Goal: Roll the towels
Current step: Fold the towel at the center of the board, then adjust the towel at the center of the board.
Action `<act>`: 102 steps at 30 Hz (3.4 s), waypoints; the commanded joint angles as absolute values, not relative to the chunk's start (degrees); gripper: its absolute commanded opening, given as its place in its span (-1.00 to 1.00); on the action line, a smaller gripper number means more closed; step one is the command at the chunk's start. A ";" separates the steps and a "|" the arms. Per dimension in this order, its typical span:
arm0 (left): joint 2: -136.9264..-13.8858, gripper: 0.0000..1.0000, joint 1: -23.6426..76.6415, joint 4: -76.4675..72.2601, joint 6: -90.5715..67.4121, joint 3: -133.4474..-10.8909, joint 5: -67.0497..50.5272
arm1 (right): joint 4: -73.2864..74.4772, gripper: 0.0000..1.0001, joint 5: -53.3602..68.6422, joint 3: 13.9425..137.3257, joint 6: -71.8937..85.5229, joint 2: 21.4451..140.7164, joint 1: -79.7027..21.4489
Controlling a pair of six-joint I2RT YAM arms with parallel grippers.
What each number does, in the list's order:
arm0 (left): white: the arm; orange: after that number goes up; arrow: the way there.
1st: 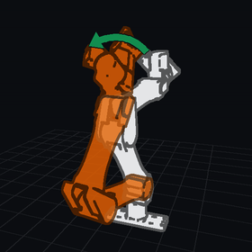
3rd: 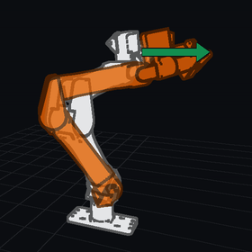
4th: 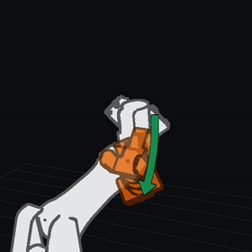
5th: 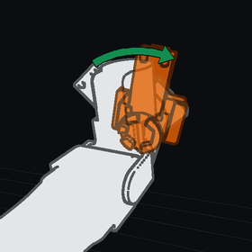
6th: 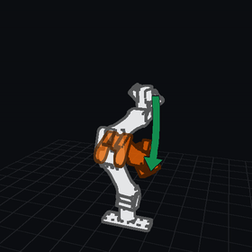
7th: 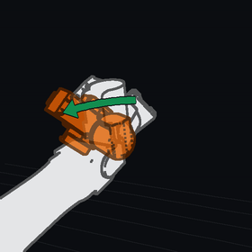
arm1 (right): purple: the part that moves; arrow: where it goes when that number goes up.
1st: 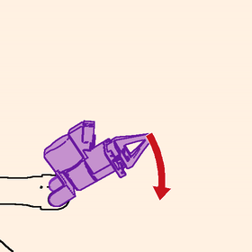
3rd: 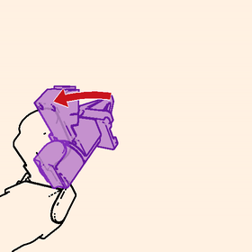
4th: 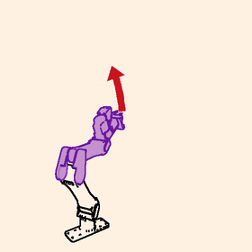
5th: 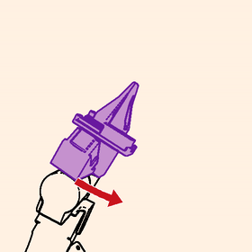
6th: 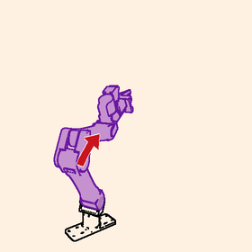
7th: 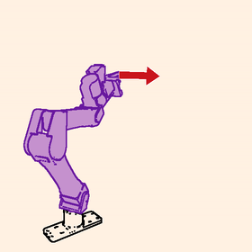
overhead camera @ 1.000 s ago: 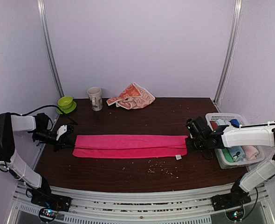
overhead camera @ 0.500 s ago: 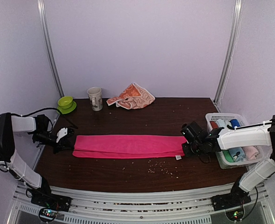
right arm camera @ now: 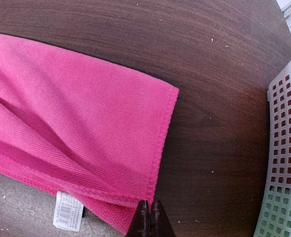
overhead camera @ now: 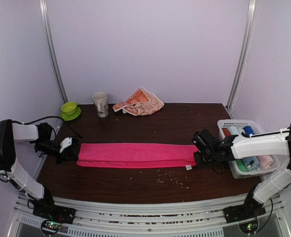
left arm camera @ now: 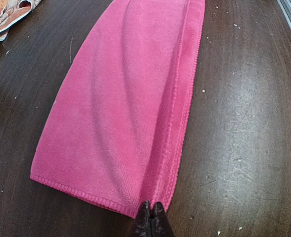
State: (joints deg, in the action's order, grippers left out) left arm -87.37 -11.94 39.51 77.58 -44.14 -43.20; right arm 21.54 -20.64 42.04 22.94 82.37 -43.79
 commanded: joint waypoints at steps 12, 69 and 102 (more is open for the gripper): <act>-87.23 -1.00 -13.34 41.40 80.38 -44.56 -43.81 | 23.88 -1.00 -22.94 42.49 24.49 80.22 -47.16; -96.67 0.79 -9.85 25.63 43.87 -60.16 -42.63 | -1.08 -0.05 -11.13 65.65 -15.98 102.00 -61.48; -106.15 -0.17 -8.10 36.25 32.79 -62.68 -35.12 | -2.15 -0.36 -21.90 74.73 -8.38 121.61 -61.97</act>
State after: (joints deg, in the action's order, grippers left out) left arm -104.90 -8.40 34.94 33.71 -61.43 -33.15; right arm -1.96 -20.60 73.49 -10.33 120.73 -61.65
